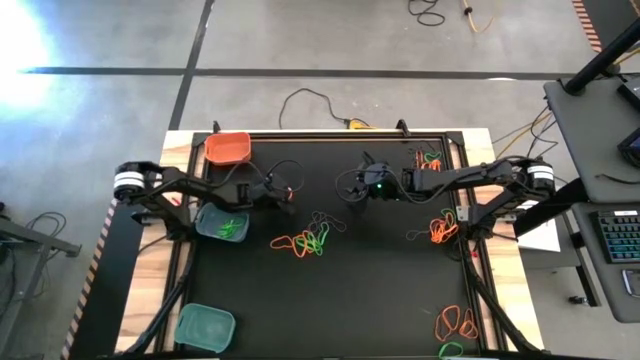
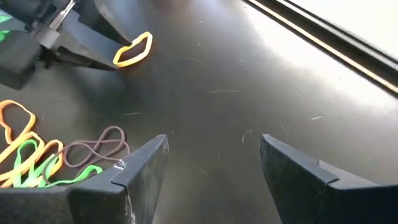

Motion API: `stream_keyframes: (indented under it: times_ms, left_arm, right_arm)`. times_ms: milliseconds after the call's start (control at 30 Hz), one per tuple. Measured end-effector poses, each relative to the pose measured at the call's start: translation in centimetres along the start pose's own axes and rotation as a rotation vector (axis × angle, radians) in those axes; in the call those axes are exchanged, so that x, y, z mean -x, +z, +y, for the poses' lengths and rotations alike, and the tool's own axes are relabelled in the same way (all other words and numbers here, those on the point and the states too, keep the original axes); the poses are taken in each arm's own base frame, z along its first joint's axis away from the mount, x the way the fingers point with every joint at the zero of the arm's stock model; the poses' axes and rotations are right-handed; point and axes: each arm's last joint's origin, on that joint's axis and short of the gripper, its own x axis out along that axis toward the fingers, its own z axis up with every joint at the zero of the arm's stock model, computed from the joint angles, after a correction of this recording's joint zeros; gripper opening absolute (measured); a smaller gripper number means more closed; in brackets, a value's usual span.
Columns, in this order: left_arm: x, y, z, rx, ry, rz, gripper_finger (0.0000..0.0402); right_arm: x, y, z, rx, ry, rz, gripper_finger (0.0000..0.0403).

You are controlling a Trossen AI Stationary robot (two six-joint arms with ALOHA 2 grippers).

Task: Sort rubber bands into baskets
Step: Put the orange rubber band into the orange bin

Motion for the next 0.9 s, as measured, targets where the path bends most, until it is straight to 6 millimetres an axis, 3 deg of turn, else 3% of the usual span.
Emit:
stream_keyframes:
  times_ms: [233, 500, 700, 900]
  left_arm:
    - [-2.2, -1.3, -0.9, -0.004, 0.015, -0.010, 0.0162]
    - [-2.1, -1.5, -1.4, -0.003, 0.024, -0.016, 0.0015]
    - [1.1, -0.3, -0.4, -0.098, 0.033, 0.044, 0.0002]
    - [6.2, 4.7, 2.3, -0.136, 0.272, -0.045, 0.0000]
  right_arm:
    - [0.0, 0.2, 0.1, -0.044, 0.017, -0.022, 0.0242]
    - [0.0, 0.4, 0.2, -0.050, 0.030, -0.037, 0.0234]
    - [0.0, 0.3, 0.4, -0.069, 0.099, -0.004, 0.0233]
    - [0.0, 0.3, 0.5, -0.068, 0.115, 0.002, 0.0233]
